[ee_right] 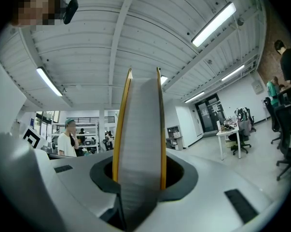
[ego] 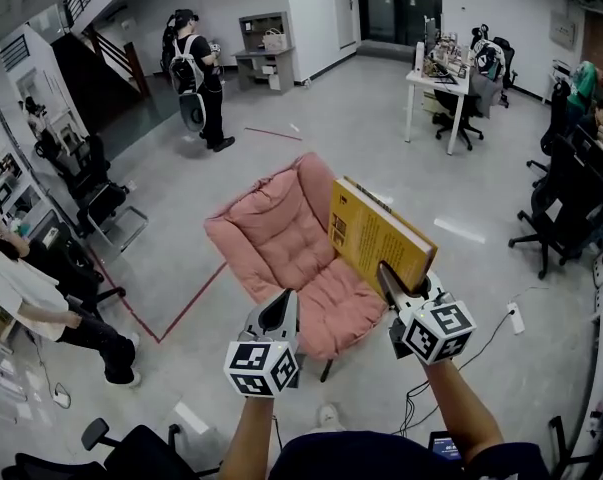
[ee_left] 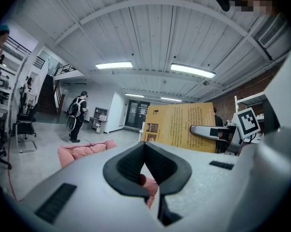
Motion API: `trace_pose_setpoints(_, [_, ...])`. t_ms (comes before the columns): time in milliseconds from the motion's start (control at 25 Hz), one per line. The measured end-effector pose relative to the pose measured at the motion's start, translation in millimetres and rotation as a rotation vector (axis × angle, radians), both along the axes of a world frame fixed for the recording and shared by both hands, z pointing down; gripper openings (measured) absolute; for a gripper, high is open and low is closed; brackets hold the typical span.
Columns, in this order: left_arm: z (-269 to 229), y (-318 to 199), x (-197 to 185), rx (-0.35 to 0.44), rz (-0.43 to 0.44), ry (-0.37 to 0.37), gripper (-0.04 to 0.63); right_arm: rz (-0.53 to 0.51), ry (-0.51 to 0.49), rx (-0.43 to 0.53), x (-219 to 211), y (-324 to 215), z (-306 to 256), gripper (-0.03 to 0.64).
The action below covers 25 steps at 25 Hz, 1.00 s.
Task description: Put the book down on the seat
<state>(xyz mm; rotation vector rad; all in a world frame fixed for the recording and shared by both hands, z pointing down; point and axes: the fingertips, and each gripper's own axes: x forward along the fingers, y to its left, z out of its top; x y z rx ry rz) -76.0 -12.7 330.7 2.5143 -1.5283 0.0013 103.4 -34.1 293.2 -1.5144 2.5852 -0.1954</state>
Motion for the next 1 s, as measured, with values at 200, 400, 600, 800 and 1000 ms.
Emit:
trace_pose_setpoints(200, [-1, -22, -13, -0.007, 0.01, 0.004, 0.0, 0.012, 0.001, -0.004, -12, -19, -2, 0.15])
trace_pose_setpoints(400, [4, -39, -18, -0.012, 0.022, 0.008, 0.0, 0.019, 0.001, -0.01, -19, -36, 3, 0.15])
trace_pose_setpoints(600, [6, -58, -29, -0.016, 0.028, 0.013, 0.0, 0.032, 0.022, -0.039, -28, -52, 9, 0.15])
trace_pose_setpoints(800, [5, -71, -37, -0.014, 0.041, 0.016, 0.0, 0.042, 0.026, -0.036, -38, -64, 7, 0.15])
trace_pose_setpoints(1000, [11, -79, -46, -0.022, 0.045, 0.029, 0.0, 0.049, 0.031, -0.037, -46, -71, 10, 0.15])
